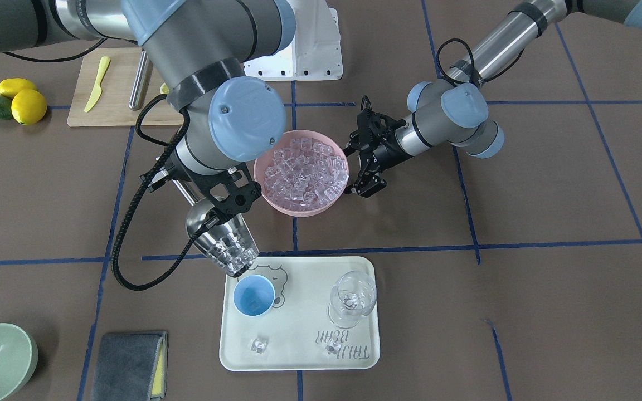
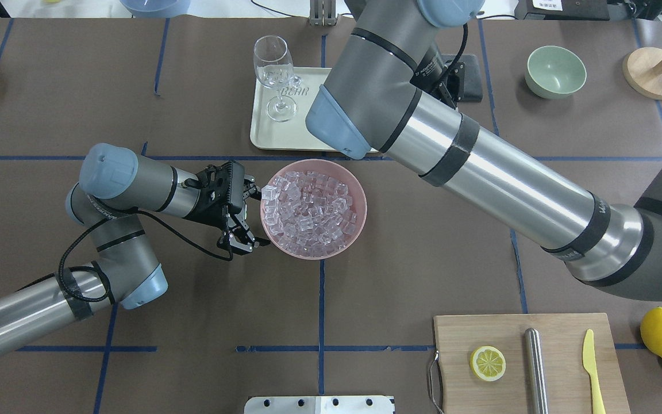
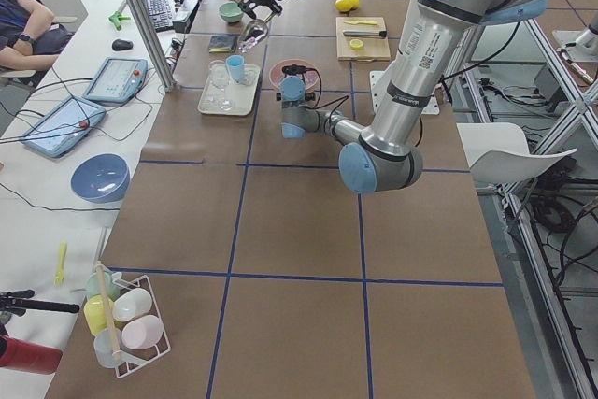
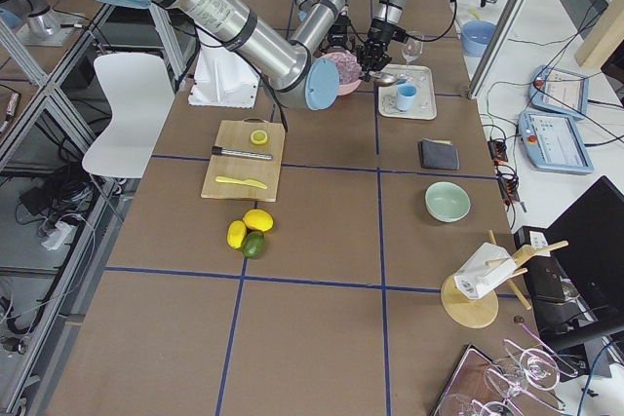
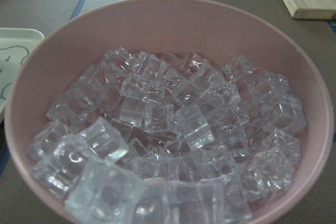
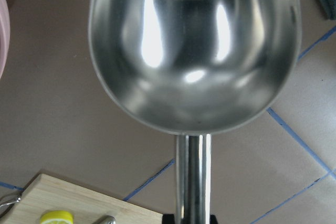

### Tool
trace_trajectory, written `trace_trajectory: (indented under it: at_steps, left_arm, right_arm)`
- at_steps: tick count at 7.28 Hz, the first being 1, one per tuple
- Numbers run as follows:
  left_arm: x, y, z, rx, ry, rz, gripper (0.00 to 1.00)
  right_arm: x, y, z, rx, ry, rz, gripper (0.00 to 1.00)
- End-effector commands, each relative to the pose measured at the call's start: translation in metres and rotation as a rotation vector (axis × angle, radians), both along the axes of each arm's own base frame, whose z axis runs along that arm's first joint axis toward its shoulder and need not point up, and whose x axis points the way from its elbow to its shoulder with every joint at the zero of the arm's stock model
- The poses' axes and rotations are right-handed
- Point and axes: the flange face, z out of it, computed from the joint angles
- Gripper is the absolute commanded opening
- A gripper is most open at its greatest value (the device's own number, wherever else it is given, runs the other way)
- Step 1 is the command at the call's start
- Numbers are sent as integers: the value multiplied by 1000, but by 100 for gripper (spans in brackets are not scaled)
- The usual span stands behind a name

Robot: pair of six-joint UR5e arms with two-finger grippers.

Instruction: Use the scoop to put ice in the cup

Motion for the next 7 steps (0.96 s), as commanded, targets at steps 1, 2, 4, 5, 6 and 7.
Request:
trace_trajectory:
  at_steps: [1, 2, 4, 5, 6, 7]
  left_arm:
    - [0, 0, 0, 0, 0, 0, 99]
    - [0, 0, 0, 0, 0, 0, 99]
    - [0, 0, 0, 0, 0, 0, 99]
    - [0, 0, 0, 0, 0, 0, 99]
    - [0, 0, 0, 0, 0, 0, 99]
    - [0, 0, 0, 1, 1, 0, 99]
  right_arm:
    - [-1, -7, 0, -18, 18, -25, 0]
    - [1, -5, -4, -22, 27, -46, 0]
    - [3, -5, -6, -24, 30, -49, 0]
    - [5, -7, -6, -23, 26, -53, 0]
    - [5, -7, -7, -22, 25, -52, 0]
    - [6, -7, -7, -22, 24, -55, 0]
